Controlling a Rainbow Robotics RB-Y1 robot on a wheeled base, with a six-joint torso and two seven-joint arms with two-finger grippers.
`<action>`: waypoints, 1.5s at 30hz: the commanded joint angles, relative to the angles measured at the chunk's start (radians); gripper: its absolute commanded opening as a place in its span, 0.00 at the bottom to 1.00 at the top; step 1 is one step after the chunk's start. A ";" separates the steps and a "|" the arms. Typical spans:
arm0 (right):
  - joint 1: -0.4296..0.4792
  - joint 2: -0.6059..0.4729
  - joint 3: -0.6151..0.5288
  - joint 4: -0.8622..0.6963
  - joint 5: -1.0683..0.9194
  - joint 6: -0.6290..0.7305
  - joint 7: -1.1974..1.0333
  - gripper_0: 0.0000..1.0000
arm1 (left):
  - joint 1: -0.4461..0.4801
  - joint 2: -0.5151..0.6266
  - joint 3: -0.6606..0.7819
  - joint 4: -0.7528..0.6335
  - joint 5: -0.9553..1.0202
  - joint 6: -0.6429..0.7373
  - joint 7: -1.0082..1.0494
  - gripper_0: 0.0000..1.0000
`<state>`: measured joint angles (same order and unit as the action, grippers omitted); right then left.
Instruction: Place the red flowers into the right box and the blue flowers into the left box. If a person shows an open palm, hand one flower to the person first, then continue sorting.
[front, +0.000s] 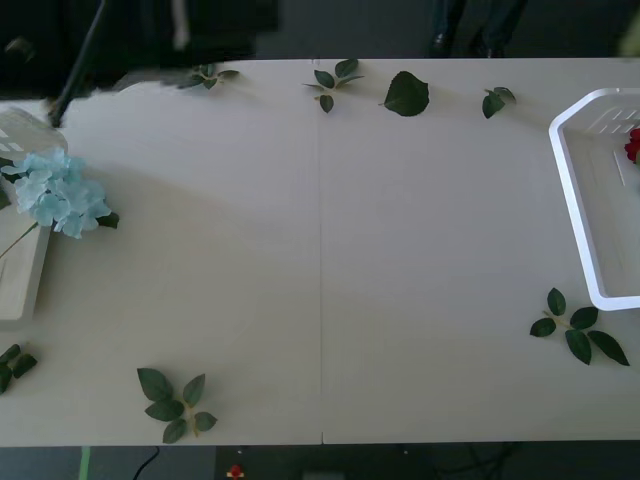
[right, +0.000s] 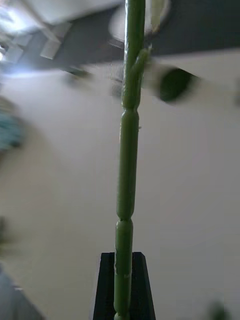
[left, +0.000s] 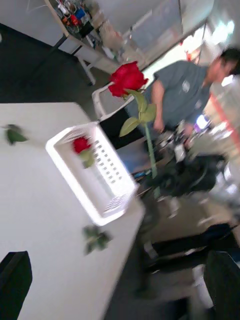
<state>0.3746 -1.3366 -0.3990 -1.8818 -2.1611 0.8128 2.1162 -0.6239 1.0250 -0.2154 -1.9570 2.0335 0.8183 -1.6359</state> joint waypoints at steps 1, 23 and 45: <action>0.176 -0.138 -0.032 0.023 0.029 -0.116 -0.032 0.00 | 0.087 0.133 -0.022 -0.017 0.087 -0.001 -0.197 1.00; 0.047 -0.257 0.259 0.251 0.507 -0.244 -0.383 0.00 | 0.128 0.320 -0.240 0.201 0.048 -0.099 -1.069 1.00; -0.603 -0.133 0.876 0.550 0.621 -0.276 -0.340 0.14 | 0.127 0.317 -0.332 0.221 0.126 -0.169 -1.069 1.00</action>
<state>-0.2264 -1.4751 0.4958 -1.3408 -1.5523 0.5523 1.7546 -0.4959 1.3114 -0.5476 -1.7427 2.1487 0.6566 -2.7215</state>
